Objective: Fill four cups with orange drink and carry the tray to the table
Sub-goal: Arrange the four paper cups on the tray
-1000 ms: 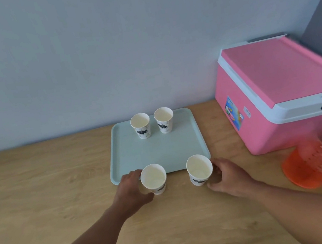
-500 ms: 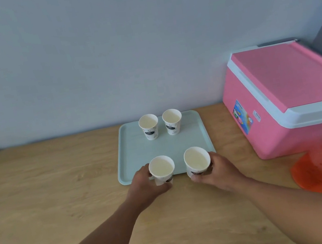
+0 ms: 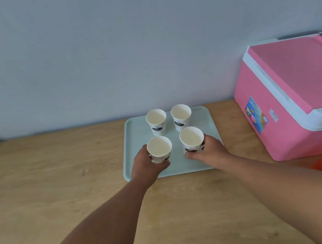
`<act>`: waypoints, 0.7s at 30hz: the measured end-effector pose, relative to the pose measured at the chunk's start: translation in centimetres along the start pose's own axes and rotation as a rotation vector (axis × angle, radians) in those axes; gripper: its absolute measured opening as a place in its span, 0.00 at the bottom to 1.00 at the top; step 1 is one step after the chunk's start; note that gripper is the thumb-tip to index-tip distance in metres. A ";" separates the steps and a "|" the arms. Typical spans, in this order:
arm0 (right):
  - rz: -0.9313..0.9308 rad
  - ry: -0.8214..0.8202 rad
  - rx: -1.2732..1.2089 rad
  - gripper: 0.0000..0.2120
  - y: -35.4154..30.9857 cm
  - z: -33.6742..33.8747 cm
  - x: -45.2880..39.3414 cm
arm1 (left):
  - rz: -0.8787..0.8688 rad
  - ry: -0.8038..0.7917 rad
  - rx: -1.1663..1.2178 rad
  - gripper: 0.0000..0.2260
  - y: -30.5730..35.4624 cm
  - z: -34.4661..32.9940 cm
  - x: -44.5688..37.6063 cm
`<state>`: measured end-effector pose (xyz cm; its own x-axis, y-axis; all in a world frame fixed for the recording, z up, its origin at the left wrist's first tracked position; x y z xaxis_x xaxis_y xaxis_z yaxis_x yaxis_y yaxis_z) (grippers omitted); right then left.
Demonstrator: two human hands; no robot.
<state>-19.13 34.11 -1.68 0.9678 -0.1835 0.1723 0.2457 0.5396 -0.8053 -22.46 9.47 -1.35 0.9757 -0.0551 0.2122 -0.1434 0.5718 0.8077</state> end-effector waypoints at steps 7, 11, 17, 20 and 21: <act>-0.042 0.008 -0.010 0.32 0.9 -0.9 -1.8 | -0.004 0.001 0.001 0.29 -0.1 -1.0 -2.0; -0.048 0.006 -0.008 0.32 1.0 -0.9 -2.5 | -0.002 0.005 -0.021 0.30 -0.4 -1.1 -2.9; -0.054 -0.005 -0.016 0.32 1.6 -1.3 -3.0 | -0.020 -0.002 -0.037 0.31 0.1 -1.7 -3.4; -0.052 -0.004 -0.014 0.32 1.7 -1.3 -3.1 | -0.005 -0.001 -0.035 0.31 -0.1 -2.0 -3.4; -0.051 -0.004 -0.014 0.32 1.7 -1.2 -3.2 | -0.001 0.000 -0.032 0.31 -0.1 -2.0 -3.4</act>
<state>-21.87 34.57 -4.27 0.9543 -0.2069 0.2156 0.2938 0.5177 -0.8035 -25.45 11.25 -3.25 0.9758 -0.0559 0.2113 -0.1369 0.5973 0.7903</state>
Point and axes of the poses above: each hand's wrist, its own x-axis away from the middle knuckle, its own z-axis out of the back of the hand, y = z × x, the point moved 8 cm from there along -x, towards the middle knuckle, and after that the axes turned 5 degrees about z, right-handed, at the moved point
